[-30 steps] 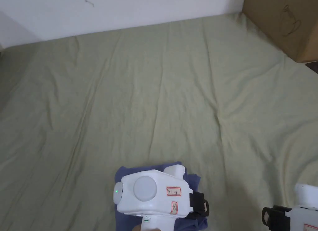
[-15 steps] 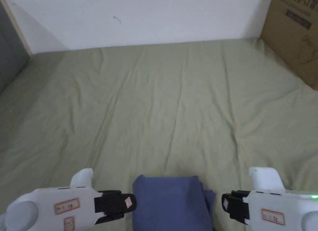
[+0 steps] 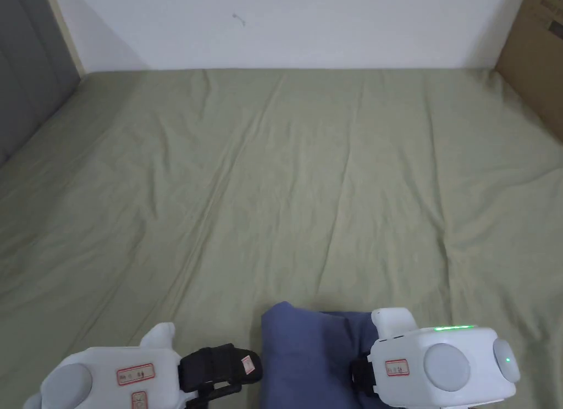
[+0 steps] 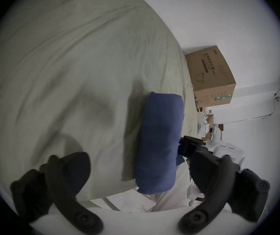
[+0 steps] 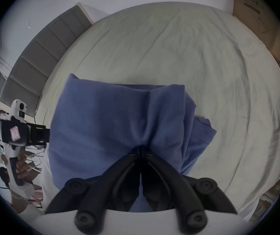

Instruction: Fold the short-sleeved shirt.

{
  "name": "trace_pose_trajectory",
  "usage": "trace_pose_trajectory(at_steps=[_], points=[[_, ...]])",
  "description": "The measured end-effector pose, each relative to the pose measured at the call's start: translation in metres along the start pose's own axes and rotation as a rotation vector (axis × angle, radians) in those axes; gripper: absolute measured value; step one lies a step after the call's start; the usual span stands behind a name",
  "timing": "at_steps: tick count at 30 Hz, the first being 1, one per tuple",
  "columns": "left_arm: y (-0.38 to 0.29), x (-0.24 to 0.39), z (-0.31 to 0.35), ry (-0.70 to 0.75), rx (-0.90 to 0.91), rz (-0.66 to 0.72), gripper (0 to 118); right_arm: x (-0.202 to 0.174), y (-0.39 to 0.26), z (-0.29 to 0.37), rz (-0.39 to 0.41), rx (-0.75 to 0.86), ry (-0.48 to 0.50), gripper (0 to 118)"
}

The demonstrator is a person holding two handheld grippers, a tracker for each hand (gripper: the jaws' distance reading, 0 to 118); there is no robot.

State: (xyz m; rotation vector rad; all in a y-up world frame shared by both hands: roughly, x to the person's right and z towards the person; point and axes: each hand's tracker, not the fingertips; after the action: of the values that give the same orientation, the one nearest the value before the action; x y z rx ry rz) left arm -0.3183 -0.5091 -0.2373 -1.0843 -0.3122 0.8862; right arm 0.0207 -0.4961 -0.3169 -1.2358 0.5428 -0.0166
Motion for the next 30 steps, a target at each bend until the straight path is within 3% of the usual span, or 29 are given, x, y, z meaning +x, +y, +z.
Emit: trace_pose_trajectory(at_steps=[15,16,17,18,19,22,26,30], points=[[0.019,0.015,-0.076,-0.115,-0.151,0.008,118,0.004,0.001,0.002,-0.026,-0.014,0.023,1],[0.018,0.015,-0.078,-0.123,-0.146,0.004,115,0.004,0.001,0.002,-0.025,-0.013,0.021,1],[0.017,0.014,-0.078,-0.133,-0.143,-0.001,91,0.003,0.001,0.002,-0.026,-0.013,0.018,1],[0.017,0.017,-0.077,-0.124,-0.135,-0.017,51,0.002,0.001,0.003,-0.025,-0.013,0.014,1],[0.017,0.014,-0.075,0.022,-0.115,-0.029,35,-0.001,0.001,0.004,-0.022,-0.011,-0.002,1],[0.019,-0.004,-0.069,-0.145,-0.137,0.053,34,-0.007,0.003,0.009,-0.021,-0.008,0.006,1],[0.025,0.006,-0.049,-0.057,-0.133,-0.096,34,-0.023,0.006,0.019,0.067,0.027,-0.07,1],[0.055,-0.007,-0.002,0.026,-0.094,-0.153,34,-0.026,0.011,0.029,0.044,0.049,-0.033,1]])
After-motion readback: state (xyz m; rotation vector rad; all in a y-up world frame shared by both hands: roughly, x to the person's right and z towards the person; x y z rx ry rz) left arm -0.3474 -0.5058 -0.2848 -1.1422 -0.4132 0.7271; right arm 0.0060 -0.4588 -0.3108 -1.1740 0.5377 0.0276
